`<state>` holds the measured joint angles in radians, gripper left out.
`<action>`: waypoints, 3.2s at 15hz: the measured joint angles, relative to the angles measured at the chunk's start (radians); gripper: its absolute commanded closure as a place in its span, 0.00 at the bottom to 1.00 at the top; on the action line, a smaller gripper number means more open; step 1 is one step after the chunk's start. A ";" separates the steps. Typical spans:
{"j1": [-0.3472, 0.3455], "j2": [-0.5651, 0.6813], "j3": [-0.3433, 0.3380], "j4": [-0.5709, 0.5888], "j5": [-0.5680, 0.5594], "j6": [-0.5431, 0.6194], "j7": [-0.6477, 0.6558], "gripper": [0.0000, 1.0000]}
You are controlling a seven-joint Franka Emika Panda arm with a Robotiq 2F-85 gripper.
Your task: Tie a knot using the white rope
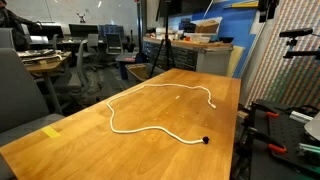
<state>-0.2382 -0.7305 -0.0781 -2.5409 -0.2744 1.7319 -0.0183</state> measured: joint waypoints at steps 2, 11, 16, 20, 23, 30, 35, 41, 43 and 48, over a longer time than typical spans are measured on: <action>0.000 -0.001 0.000 0.004 0.000 0.000 0.000 0.00; 0.008 -0.003 -0.001 0.001 -0.007 0.001 -0.011 0.00; 0.133 -0.047 0.028 -0.007 -0.032 0.000 -0.107 0.00; 0.233 -0.066 0.067 -0.004 -0.015 0.001 -0.104 0.00; 0.222 -0.061 0.050 -0.007 -0.017 0.001 -0.105 0.00; 0.236 -0.056 0.043 -0.006 0.016 0.104 -0.101 0.00; 0.293 0.078 0.008 0.095 0.200 0.323 -0.144 0.00; 0.381 0.415 0.075 0.231 0.224 0.341 -0.256 0.00; 0.381 0.475 0.131 0.258 0.143 0.341 -0.223 0.00; 0.375 0.490 0.142 0.267 0.146 0.340 -0.206 0.00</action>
<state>0.1372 -0.2403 0.0642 -2.2734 -0.1281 2.0720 -0.2247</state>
